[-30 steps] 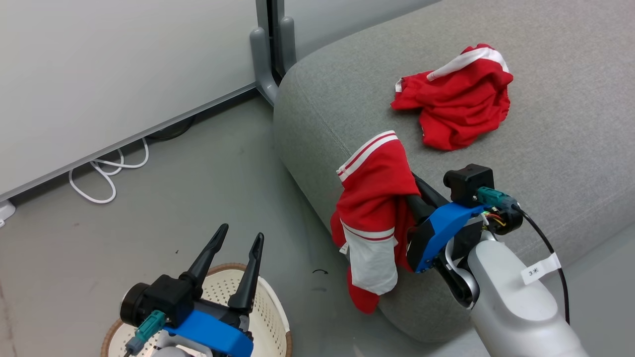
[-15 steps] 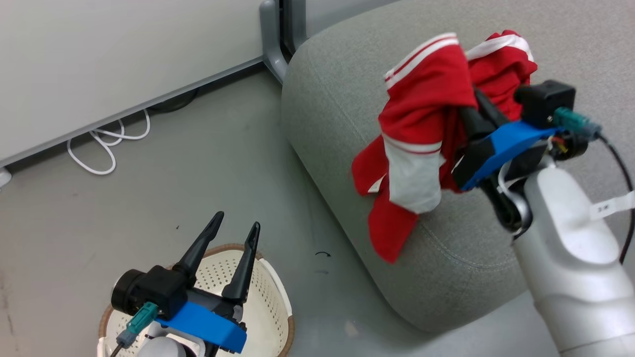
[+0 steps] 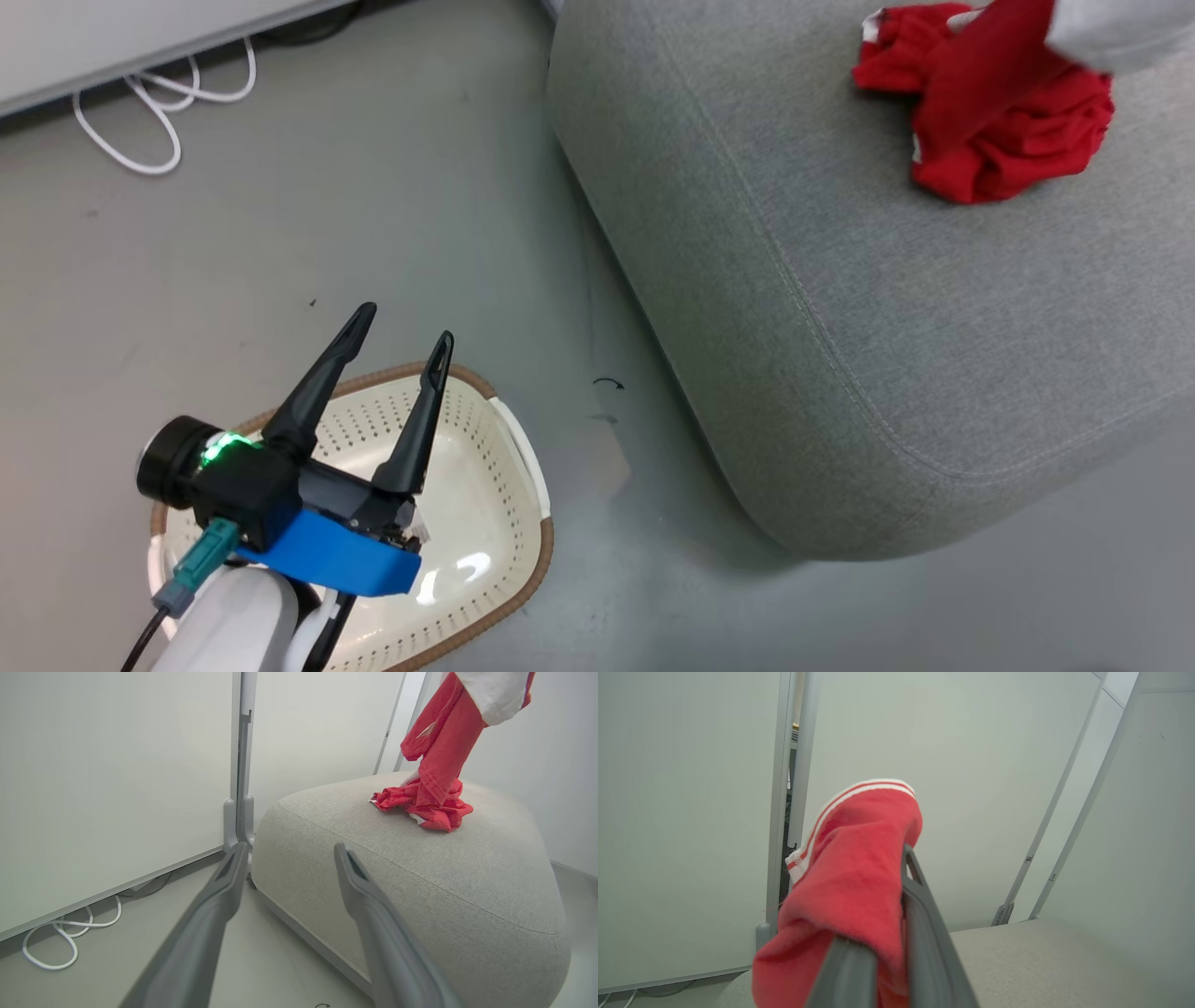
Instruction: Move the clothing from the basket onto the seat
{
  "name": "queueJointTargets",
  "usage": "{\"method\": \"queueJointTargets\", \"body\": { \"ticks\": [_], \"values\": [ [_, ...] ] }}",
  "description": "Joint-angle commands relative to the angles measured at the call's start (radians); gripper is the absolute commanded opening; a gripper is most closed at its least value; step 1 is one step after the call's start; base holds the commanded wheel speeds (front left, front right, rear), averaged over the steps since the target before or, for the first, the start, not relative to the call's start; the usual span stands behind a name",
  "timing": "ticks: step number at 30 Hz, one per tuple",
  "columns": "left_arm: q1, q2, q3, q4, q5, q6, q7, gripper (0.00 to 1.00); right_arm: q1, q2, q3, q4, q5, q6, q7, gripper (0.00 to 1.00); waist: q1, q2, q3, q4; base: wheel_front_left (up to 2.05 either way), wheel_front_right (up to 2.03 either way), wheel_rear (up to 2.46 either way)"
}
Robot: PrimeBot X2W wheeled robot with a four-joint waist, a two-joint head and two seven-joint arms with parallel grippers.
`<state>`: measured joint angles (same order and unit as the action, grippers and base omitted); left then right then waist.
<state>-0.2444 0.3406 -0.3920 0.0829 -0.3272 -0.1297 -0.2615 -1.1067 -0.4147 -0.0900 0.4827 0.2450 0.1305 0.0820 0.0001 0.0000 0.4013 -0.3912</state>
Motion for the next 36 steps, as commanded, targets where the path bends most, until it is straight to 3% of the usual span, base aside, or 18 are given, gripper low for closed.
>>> {"method": "queueJointTargets", "body": {
  "ticks": [1,9,20,21,22,23,24,36],
  "values": [
    [-0.025,0.013,0.006,-0.011,0.006,-0.001,0.004,1.0,-0.024,-0.018,-0.029,-0.003,-0.009,0.0,0.002,0.0,-0.0001,0.0,0.061,0.019,0.0,0.0,0.0],
    [-0.057,0.056,0.016,-0.072,0.019,0.001,0.029,1.0,0.022,-0.019,-0.146,0.047,-0.042,0.0,-0.004,0.0,-0.0001,0.0,0.167,0.03,0.0,0.0,0.0],
    [-0.11,0.092,0.01,-0.154,0.048,0.005,0.055,1.0,0.09,0.057,-0.241,0.307,-0.09,0.0,-0.08,0.0,-0.0001,0.0,0.27,0.045,0.0,0.0,0.0],
    [-0.111,0.095,0.01,-0.157,0.048,0.005,0.055,1.0,0.085,0.061,-0.242,0.326,-0.098,0.0,-0.088,0.04,-0.0001,0.0,0.272,0.045,0.0,0.0,0.0],
    [-0.11,0.096,0.01,-0.159,0.048,0.006,0.055,1.0,0.082,0.064,-0.242,0.346,-0.105,0.0,-0.097,0.21,-0.0001,0.0,0.273,0.046,0.0,0.0,0.0],
    [-0.109,0.098,0.009,-0.159,0.048,0.006,0.054,1.0,0.08,0.068,-0.243,0.364,-0.111,0.0,-0.107,0.45,-0.0001,0.0,0.272,0.047,0.0,0.0,0.0],
    [-0.106,0.098,0.009,-0.157,0.046,0.007,0.053,1.0,0.077,0.07,-0.24,0.382,-0.12,0.0,-0.112,1.0,-0.0001,0.0,0.268,0.049,0.0,0.0,0.0],
    [-0.073,0.054,-0.007,-0.1,0.016,0.014,0.022,1.0,0.088,0.063,-0.225,0.49,-0.186,0.0,-0.157,1.0,-0.0001,0.0,0.165,0.076,0.0,0.0,0.0]
  ]
}}
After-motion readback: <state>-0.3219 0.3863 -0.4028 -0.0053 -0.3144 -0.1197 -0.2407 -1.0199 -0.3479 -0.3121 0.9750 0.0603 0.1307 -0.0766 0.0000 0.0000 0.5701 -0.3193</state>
